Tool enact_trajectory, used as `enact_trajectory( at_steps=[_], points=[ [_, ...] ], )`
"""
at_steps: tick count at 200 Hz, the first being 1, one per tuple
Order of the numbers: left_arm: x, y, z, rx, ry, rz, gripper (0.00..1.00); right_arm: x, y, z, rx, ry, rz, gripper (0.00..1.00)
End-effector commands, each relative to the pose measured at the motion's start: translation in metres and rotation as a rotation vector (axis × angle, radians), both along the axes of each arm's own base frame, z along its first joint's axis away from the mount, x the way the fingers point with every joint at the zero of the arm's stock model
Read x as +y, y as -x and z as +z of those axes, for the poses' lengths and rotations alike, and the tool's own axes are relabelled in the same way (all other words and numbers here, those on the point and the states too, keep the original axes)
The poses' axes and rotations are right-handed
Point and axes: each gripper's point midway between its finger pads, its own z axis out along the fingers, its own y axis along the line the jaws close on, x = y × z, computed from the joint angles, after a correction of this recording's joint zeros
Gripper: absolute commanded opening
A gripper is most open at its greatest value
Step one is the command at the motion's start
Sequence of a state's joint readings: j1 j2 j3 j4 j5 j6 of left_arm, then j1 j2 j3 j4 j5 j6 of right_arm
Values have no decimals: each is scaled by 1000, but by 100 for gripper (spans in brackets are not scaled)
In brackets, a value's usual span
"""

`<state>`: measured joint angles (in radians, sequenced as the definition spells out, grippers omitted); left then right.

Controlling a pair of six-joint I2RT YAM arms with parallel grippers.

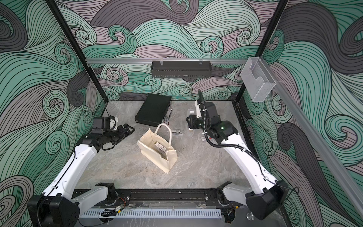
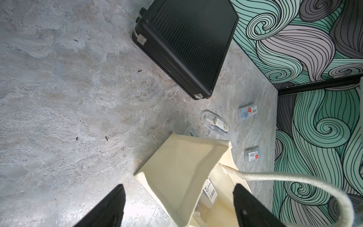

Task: Put the compass set into the canvas bag
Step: Place the compass set in the canvas bag.

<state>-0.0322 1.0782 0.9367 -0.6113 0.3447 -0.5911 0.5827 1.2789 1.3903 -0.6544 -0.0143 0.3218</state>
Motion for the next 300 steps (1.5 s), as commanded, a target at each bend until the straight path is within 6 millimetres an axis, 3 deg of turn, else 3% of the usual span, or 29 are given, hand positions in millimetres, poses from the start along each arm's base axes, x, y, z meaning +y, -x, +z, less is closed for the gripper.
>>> enact_trajectory(
  at_steps=[1,19,47,104,180,249,300],
  points=[
    [1,-2,11,-25,17,9,87,33,3,14,-104,112,118,40],
    [2,1,12,-28,12,12,87,67,12,20,-146,151,212,40],
    [3,3,13,-29,7,16,87,108,23,13,-180,223,323,40],
    [4,5,15,-36,-1,14,87,156,35,-23,-141,342,450,40],
    [5,9,12,-27,-12,15,87,167,44,-102,93,517,524,40],
    [5,9,9,-20,-6,19,87,160,53,-152,234,611,537,41],
    [5,12,5,-15,-7,21,87,166,55,-184,309,635,556,42]
  ],
)
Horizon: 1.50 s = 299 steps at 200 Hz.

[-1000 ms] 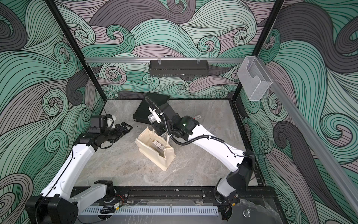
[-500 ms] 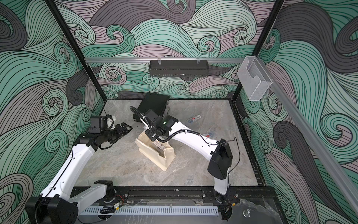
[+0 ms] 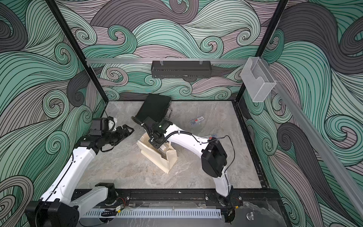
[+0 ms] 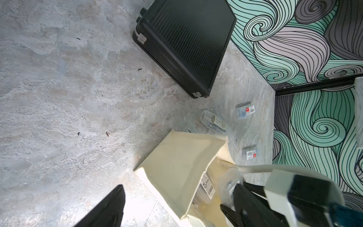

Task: Put the compass set into the canvas bag
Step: Place the compass set in the canvas bag, then pick up the compass set at the center of the board.

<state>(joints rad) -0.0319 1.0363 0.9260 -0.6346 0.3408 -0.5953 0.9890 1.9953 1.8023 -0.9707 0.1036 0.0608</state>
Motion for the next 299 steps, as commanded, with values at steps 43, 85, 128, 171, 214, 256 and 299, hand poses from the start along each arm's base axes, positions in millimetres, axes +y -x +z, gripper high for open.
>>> enact_trajectory(
  at_steps=[43,85,128,171,214,256,299],
  points=[
    [5,4,-1,-4,-8,16,87,4,1,-33,59,71,-7,42],
    [5,5,-4,-1,-12,17,87,1,-3,-27,41,91,-29,49],
    [6,5,-4,0,-15,18,87,2,-3,25,-23,-11,-35,66],
    [5,4,-2,-10,-12,16,87,0,-1,79,-101,-116,-6,73],
    [5,4,0,-16,-10,17,87,-11,-4,150,-270,-264,-3,72],
    [5,4,2,-19,-8,18,87,-50,-20,214,-519,-380,-104,72],
    [4,3,2,-20,-1,18,87,-144,-59,212,-547,-373,-465,77]
  ],
)
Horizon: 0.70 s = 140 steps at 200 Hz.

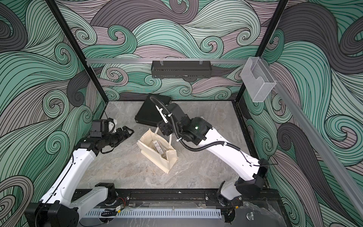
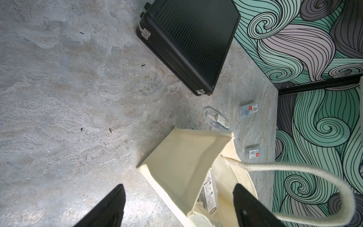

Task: Put the compass set into the canvas bag
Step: Pick up the compass set at the center of the board.

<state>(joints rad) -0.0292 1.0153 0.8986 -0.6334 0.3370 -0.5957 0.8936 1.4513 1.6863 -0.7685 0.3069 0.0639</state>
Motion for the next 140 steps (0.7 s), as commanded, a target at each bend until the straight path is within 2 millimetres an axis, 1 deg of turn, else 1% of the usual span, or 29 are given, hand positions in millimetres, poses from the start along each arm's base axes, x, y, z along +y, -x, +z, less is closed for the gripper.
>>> enact_trajectory(
  at_steps=[1,9,19,26,46,52,67,82,97,111,132,140],
  points=[
    [3,-2,8,-26,1,12,87,-58,-31,-9,9,-24,-260,77],
    [3,-2,8,-26,2,13,87,-81,-38,-19,34,-7,-358,78],
    [3,-2,9,-29,2,14,87,-121,-44,-35,75,17,-542,82],
    [3,-2,9,-28,3,16,87,-141,-45,-48,125,10,-629,83],
    [3,-2,9,-29,2,19,87,-183,-43,-91,276,-85,-809,84],
    [3,-2,10,-30,1,18,87,-195,-42,-107,324,-109,-863,85],
    [4,-3,10,-31,0,20,87,-222,-38,-139,403,-123,-986,86],
    [4,-3,8,-24,0,20,87,-241,-35,-171,510,-161,-1090,86],
    [4,-2,7,-19,-1,22,87,-250,-31,-200,625,-217,-1170,87],
    [5,-2,7,-20,-4,24,87,-254,-32,-218,665,-243,-1219,89],
    [5,-2,6,-19,-7,28,87,-262,-41,-243,671,-270,-1270,90],
    [5,-2,6,-18,-7,28,87,-263,-44,-254,698,-280,-1290,89]
  ],
)
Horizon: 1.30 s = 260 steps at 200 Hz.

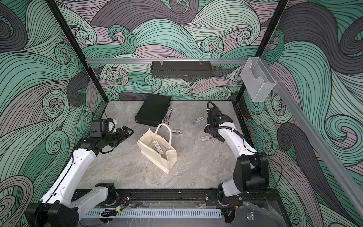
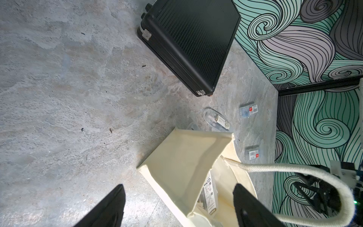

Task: Put the compass set into the canvas bag
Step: Pick up the compass set at the center of the board.

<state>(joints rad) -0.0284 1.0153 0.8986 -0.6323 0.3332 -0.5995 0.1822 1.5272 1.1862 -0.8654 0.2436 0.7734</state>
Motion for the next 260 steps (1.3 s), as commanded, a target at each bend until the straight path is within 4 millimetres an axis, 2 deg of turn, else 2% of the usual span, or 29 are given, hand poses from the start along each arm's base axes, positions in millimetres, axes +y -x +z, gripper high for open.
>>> enact_trajectory(
  at_steps=[1,24,96,155,232,260],
  points=[
    [5,-2,6,-18,-7,22,87,3,-11,-23,-3,-92,-116,89],
    [5,-1,4,-13,-15,22,87,4,-21,-44,53,-122,-138,89],
    [7,-1,-4,7,-24,24,87,11,-40,-86,110,-136,-137,88],
    [6,-1,-8,21,-16,29,87,12,-46,-99,121,-129,-114,82],
    [5,0,-9,27,-8,31,87,12,-37,-115,143,-125,-81,65],
    [5,0,-10,27,-7,30,87,13,-36,-115,135,-130,-76,60]
  ],
)
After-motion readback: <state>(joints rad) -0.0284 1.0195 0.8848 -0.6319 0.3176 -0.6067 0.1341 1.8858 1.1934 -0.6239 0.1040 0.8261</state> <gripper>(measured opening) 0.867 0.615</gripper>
